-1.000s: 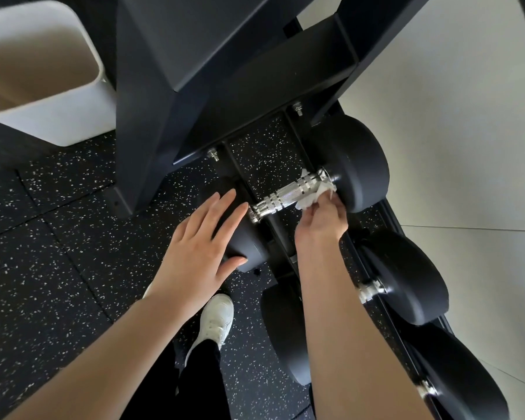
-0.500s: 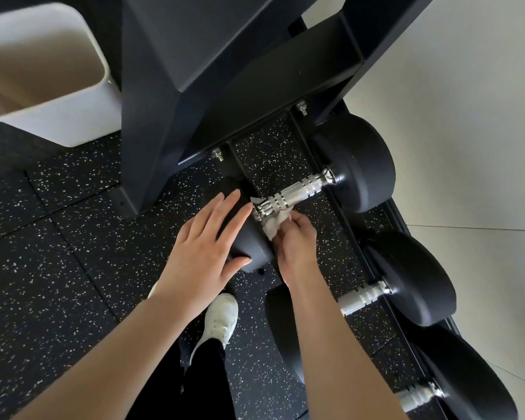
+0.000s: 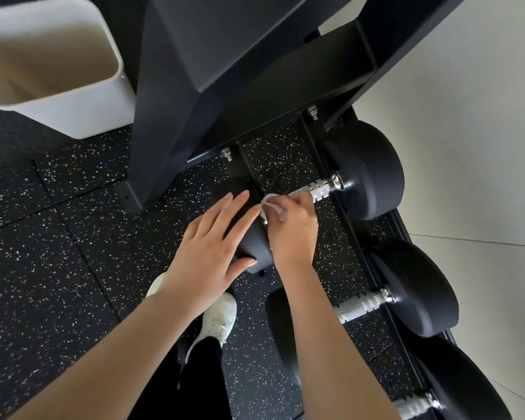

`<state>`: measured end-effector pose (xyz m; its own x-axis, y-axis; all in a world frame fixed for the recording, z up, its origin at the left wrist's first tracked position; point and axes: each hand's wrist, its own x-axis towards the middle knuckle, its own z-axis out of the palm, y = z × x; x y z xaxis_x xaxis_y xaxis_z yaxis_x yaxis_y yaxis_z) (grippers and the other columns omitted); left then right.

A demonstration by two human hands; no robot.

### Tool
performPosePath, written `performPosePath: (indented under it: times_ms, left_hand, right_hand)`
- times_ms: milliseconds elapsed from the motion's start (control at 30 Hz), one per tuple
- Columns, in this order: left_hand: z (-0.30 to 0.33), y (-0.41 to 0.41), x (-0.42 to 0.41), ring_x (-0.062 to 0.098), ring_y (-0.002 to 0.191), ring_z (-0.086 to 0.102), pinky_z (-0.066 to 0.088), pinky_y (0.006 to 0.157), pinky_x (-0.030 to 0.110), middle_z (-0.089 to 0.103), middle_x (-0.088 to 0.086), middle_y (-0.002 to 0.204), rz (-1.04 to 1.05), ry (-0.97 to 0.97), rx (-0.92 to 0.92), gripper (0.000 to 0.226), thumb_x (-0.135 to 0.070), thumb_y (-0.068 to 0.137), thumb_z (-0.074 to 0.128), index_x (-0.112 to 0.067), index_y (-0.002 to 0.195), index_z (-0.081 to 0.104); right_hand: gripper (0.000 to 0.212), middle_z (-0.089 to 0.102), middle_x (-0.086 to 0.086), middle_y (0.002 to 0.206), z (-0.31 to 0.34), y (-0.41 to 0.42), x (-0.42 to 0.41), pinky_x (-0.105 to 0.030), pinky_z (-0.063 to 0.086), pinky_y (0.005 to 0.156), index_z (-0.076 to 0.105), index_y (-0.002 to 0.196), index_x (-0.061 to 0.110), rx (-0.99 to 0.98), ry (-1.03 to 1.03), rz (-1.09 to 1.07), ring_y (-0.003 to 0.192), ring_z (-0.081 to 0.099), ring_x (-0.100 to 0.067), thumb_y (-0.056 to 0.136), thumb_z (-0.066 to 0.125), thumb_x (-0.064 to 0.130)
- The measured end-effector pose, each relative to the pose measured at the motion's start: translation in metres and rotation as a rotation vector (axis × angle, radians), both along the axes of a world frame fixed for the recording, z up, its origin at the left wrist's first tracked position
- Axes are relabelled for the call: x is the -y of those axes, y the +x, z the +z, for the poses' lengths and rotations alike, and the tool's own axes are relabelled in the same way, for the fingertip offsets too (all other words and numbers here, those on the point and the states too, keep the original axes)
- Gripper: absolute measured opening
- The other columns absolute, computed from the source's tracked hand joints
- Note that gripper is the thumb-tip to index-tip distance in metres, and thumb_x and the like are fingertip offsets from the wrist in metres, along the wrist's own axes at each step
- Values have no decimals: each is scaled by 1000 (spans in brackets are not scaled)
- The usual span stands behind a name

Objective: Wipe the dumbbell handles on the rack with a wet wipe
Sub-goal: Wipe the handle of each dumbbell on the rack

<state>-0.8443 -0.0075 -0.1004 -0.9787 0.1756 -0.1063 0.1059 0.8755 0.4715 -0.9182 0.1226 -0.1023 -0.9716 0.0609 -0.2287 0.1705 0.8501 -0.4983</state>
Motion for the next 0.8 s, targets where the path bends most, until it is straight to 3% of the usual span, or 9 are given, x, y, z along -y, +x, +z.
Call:
performPosePath:
  times_ms: [67, 167, 300, 467, 633, 800]
  left_hand:
    - [-1, 0, 0, 25, 140, 28, 40, 99, 43, 27, 4, 155, -3, 6, -5, 84, -43, 76, 72, -19, 147, 33]
    - [-2, 0, 1, 24, 140, 29, 39, 99, 42, 26, 3, 155, -5, 9, -7, 82, -45, 78, 66, -20, 147, 31]
    - [-3, -1, 3, 25, 140, 29, 40, 100, 44, 25, 3, 156, -16, 22, -12, 79, -47, 79, 61, -20, 147, 32]
    - [-1, -2, 5, 22, 141, 26, 47, 97, 43, 21, 1, 157, -29, 49, 10, 79, -47, 80, 60, -20, 148, 29]
    - [-1, 0, 3, 22, 142, 24, 48, 97, 42, 20, 0, 157, -24, 65, 18, 79, -45, 80, 61, -20, 148, 29]
    - [-2, 0, 3, 21, 142, 23, 48, 96, 44, 19, 0, 157, -24, 77, 25, 80, -44, 81, 63, -21, 149, 28]
  right_hand:
    - [14, 53, -1, 104, 4, -2, -1, -34, 51, 66, 71, 99, 26, 89, 101, 38, 73, 60, -22, 88, 62, 28]
    - [18, 53, -1, 109, 12, -8, 0, -31, 46, 66, 67, 105, 31, 156, 239, 116, 83, 64, -26, 91, 57, 35]
    - [18, 52, -6, 107, 15, -26, 2, -28, 41, 64, 66, 102, 16, 122, 406, 271, 82, 63, -26, 94, 53, 25]
    - [8, 53, -10, 108, 26, -58, -13, -35, 53, 68, 65, 94, 7, 63, 511, 240, 81, 62, -28, 89, 59, 9]
    - [12, 51, -14, 114, 36, -65, -27, -32, 34, 58, 60, 91, 2, 26, 653, 251, 65, 46, -27, 86, 51, -4]
    - [18, 54, -12, 115, 28, -58, -33, -31, 34, 60, 62, 98, 2, -32, 607, 198, 80, 61, -35, 94, 47, 11]
